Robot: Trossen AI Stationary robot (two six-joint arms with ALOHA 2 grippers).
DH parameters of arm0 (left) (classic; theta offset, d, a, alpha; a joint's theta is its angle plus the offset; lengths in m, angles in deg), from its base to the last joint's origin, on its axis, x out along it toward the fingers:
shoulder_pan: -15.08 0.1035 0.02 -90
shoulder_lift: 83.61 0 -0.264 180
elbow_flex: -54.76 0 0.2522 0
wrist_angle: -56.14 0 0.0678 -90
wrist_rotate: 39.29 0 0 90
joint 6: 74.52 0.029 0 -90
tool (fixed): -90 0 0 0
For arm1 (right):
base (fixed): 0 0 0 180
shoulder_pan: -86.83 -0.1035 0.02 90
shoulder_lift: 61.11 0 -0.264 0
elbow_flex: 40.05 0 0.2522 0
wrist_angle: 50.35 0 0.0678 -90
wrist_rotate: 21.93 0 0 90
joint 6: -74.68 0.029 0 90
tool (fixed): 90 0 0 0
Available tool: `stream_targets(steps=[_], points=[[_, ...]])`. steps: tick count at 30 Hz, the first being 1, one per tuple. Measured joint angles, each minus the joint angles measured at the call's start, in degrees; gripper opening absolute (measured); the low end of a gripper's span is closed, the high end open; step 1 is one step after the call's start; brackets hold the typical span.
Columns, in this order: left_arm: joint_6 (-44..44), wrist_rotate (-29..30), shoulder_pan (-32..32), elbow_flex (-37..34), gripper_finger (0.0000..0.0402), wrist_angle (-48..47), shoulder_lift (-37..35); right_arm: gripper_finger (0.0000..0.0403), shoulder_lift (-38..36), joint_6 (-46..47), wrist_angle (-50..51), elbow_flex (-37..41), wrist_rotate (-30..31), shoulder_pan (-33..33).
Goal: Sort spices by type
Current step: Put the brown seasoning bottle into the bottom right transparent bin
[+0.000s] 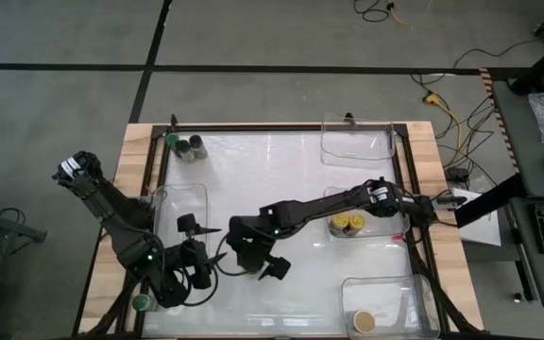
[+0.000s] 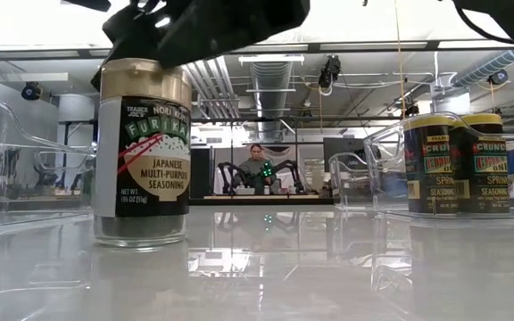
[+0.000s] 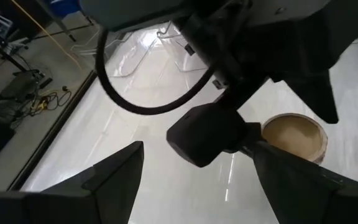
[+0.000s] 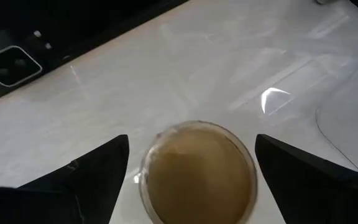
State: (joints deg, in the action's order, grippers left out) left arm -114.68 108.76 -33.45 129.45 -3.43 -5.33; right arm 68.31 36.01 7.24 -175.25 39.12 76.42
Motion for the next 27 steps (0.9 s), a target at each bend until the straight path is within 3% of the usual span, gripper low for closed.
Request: stream_targets(steps=[8, 19, 27], points=[[0.00, 2.19, 0.06, 0.00, 0.0285, 0.02, 0.02, 0.0338, 0.02, -4.19, 0.43, 1.46, -0.08, 0.71], [-0.02, 3.18, 0.07, 0.00, 0.0285, 0.00, 0.02, 0.0300, 0.07, -6.38, 0.83, 2.62, -0.10, 0.71], [0.06, 4.44, 0.07, 0.00, 0.0285, -0.06, 0.00, 0.0270, 0.07, 0.57, 1.00, 1.75, 2.28, 0.36]])
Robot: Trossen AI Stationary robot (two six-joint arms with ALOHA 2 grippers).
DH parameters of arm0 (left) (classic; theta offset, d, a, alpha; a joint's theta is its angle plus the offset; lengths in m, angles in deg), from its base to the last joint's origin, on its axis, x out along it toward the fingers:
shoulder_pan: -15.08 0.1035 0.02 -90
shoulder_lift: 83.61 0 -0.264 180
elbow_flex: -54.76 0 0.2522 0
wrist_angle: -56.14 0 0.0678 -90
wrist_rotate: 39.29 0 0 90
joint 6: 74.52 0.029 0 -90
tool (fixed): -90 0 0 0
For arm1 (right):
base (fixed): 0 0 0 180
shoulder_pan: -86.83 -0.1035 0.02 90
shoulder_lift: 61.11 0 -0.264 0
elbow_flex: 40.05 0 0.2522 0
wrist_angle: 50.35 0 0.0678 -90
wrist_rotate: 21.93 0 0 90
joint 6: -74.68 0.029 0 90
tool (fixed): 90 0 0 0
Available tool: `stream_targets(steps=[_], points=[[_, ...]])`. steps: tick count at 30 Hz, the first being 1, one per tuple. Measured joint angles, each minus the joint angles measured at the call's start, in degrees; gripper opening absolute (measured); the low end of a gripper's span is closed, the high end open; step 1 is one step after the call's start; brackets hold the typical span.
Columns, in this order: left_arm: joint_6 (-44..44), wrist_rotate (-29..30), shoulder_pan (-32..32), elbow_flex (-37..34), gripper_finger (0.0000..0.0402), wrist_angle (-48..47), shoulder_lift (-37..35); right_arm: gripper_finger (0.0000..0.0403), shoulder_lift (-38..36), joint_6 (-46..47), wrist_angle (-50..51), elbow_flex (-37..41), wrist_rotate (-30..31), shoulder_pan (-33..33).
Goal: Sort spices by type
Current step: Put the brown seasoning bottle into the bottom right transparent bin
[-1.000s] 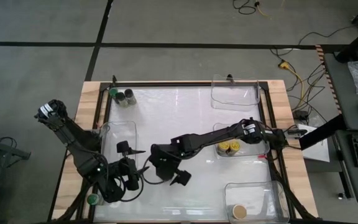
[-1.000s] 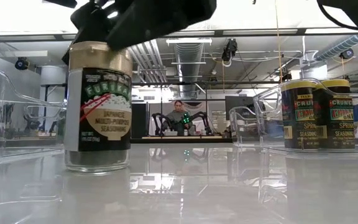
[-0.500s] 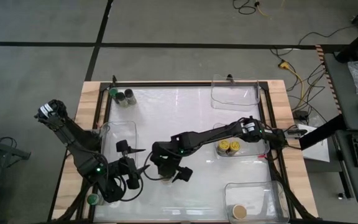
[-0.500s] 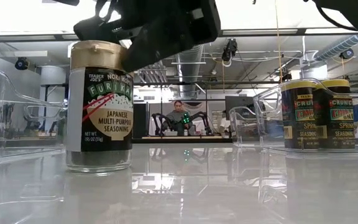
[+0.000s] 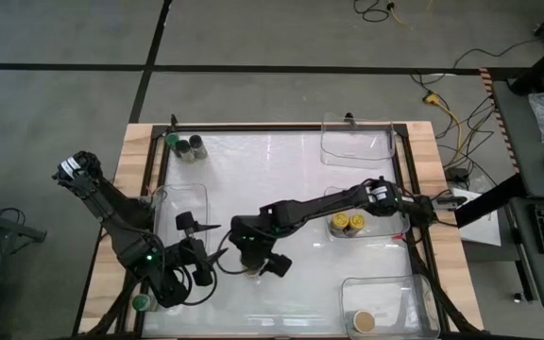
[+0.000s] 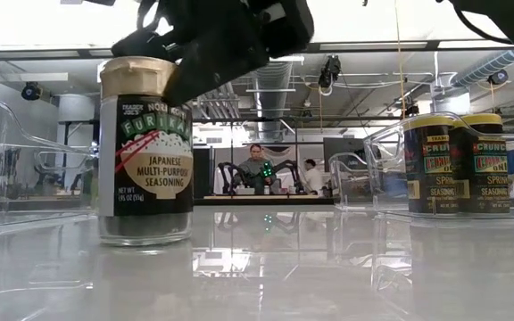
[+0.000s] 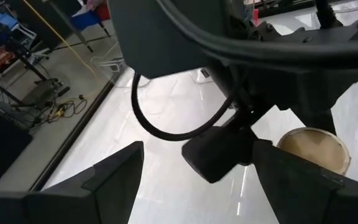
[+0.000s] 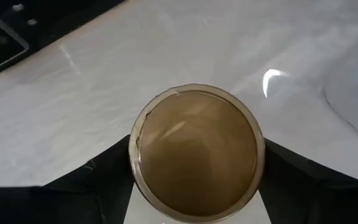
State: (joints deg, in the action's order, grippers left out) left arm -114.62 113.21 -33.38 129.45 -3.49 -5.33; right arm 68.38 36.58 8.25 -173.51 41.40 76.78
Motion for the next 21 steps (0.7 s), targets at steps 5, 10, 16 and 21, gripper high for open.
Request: stream_targets(steps=[5, 10, 16, 21], points=[[0.40, 0.02, 0.00, 0.00, 0.0285, -0.03, 0.00, 0.0270, -2.10, 3.70, 5.82, -2.04, 7.52, -2.81], [0.16, -0.72, 0.00, 0.00, 0.0285, -0.03, 0.00, 0.0270, -7.56, 10.44, 12.50, -2.43, 10.13, -7.02], [-0.88, -3.48, -0.01, -0.02, 0.0285, 0.02, 0.00, 0.0270, -12.66, 24.42, 21.75, -2.13, 17.67, -14.36], [-1.09, -3.50, 0.00, -0.02, 0.0285, 0.00, 0.00, 0.0270, -16.93, 38.85, 28.26, -1.97, 30.37, -22.17]])
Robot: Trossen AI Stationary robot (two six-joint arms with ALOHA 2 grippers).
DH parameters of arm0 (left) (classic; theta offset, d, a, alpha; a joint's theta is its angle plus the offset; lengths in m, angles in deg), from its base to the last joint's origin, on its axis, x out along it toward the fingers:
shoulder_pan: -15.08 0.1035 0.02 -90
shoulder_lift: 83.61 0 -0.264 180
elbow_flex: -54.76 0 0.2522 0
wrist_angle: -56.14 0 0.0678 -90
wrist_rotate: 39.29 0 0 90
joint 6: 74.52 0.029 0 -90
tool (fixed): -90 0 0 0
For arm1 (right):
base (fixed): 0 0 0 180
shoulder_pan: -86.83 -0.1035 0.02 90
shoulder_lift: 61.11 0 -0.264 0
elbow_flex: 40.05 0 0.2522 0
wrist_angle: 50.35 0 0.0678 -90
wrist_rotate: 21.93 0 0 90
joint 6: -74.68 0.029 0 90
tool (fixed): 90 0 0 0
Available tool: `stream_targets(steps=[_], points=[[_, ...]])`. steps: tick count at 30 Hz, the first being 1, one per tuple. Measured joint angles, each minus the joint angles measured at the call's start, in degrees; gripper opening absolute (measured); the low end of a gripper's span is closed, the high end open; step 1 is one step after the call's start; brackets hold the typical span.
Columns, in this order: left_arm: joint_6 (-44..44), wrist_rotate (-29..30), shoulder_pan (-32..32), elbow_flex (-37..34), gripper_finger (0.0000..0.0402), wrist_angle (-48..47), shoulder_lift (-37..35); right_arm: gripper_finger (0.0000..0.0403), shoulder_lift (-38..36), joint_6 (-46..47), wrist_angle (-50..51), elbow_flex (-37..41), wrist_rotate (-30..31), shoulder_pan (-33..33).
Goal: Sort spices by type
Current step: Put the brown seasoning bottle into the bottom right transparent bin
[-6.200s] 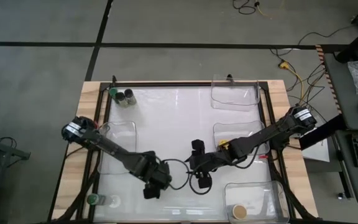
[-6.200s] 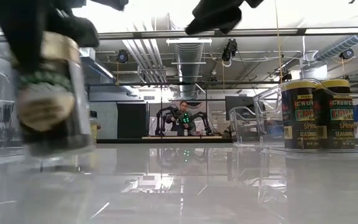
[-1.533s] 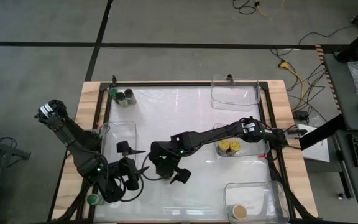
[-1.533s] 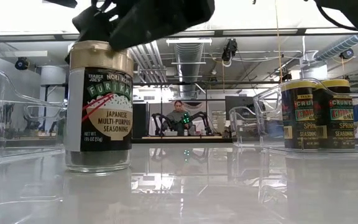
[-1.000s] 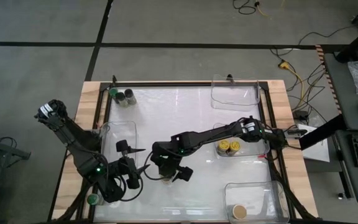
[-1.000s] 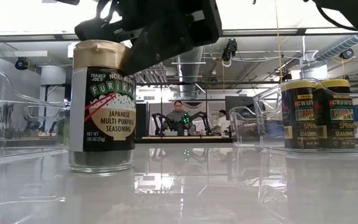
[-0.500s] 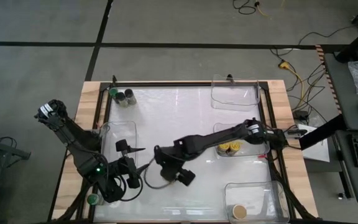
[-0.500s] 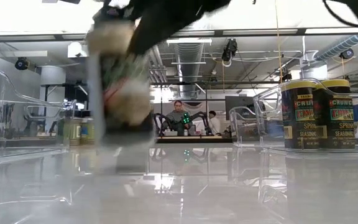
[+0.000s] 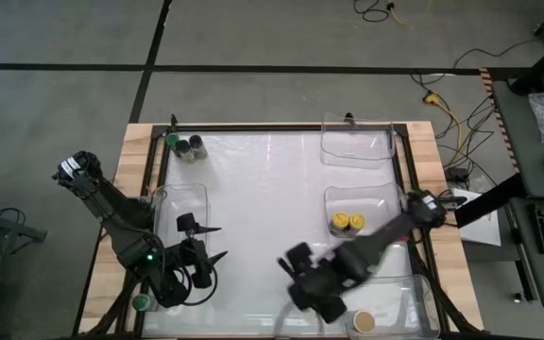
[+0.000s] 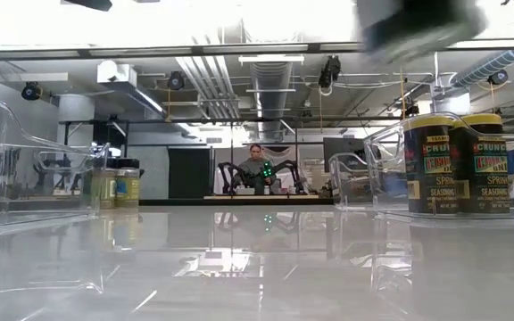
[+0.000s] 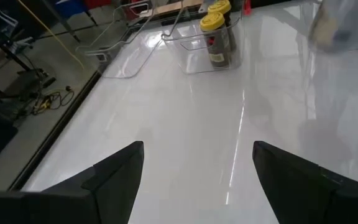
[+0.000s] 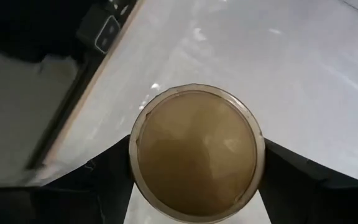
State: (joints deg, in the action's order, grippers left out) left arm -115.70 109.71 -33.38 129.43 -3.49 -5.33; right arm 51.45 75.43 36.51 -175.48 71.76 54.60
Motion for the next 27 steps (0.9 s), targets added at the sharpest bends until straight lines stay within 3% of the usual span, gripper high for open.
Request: stream_targets(steps=[6, 12, 21, 27], points=[[0.11, -0.02, -0.02, 0.00, 0.0285, -0.35, 0.00, 0.0270, -6.74, 22.68, 5.12, 3.61, 14.42, -9.91], [0.00, -0.01, -0.02, 0.00, 0.0285, 0.37, 0.23, 0.0270, -12.78, 44.67, 7.94, 11.69, 22.32, -19.61], [0.15, 0.28, 0.13, -0.04, 0.0285, 6.03, 3.21, 0.0273, -19.71, 73.13, 7.63, 29.02, 22.11, -32.43], [0.19, 0.60, 1.40, -0.04, 0.0285, 10.09, 6.09, 0.0270, -22.28, 85.35, 6.98, 34.01, 22.04, -38.86]])
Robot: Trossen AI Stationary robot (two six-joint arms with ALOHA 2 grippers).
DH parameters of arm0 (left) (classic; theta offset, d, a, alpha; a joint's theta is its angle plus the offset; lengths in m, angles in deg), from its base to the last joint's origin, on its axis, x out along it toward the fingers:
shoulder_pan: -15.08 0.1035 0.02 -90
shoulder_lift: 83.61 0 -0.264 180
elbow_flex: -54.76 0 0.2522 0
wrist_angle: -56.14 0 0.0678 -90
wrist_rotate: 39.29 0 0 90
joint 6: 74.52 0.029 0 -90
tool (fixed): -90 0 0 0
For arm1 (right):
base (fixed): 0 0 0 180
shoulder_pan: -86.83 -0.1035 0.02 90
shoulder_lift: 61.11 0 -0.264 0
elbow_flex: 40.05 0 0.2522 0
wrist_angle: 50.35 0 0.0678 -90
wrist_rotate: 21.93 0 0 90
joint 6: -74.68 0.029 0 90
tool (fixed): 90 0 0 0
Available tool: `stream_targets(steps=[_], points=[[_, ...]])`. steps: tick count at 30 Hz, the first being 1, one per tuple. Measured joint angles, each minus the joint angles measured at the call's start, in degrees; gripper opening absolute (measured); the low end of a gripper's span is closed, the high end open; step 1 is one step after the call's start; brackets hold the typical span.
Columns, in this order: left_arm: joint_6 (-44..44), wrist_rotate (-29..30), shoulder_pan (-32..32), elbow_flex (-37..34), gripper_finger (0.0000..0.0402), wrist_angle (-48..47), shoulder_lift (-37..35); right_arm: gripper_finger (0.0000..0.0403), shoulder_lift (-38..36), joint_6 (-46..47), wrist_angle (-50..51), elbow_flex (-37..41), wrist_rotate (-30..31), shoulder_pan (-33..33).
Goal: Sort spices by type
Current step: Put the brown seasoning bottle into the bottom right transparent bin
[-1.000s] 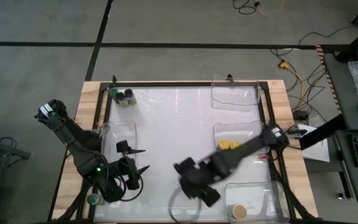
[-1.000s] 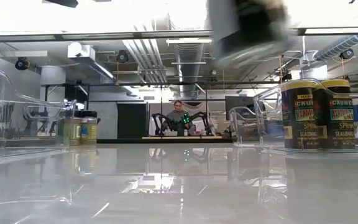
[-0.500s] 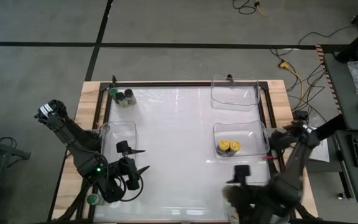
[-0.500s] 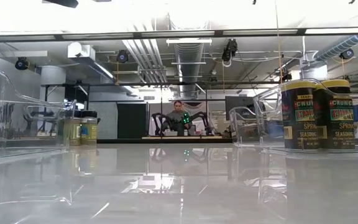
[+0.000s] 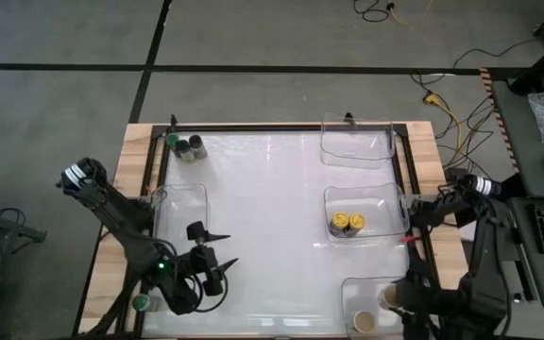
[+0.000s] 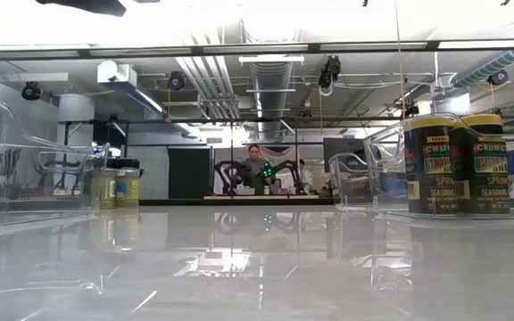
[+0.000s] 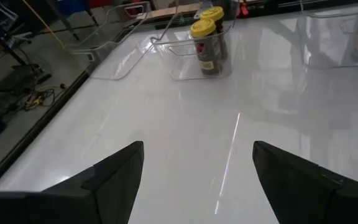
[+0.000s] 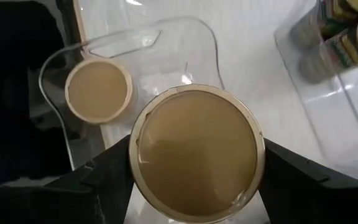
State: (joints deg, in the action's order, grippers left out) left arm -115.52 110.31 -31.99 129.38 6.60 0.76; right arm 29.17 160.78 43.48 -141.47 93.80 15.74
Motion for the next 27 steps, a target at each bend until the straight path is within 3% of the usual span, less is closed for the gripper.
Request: stream_targets(steps=[6, 12, 16, 27], points=[[-0.01, -0.62, 1.01, 0.42, 0.0285, 5.03, 2.37, 0.0271, 2.55, 1.13, -6.08, 2.41, 1.32, -3.74], [2.45, -0.60, 1.12, 4.00, 0.0285, 8.31, 2.59, 0.0273, 3.91, -5.66, -12.88, 4.76, 2.27, -4.03], [7.70, -0.60, 1.16, 7.25, 0.0285, 10.80, 2.59, 0.0271, 3.91, -12.41, -17.00, 7.23, 6.00, -4.02], [11.01, 2.96, 1.45, 11.39, 0.0285, 11.06, 2.59, 0.0274, 3.50, -19.27, -25.24, 13.03, 5.18, -4.38]])
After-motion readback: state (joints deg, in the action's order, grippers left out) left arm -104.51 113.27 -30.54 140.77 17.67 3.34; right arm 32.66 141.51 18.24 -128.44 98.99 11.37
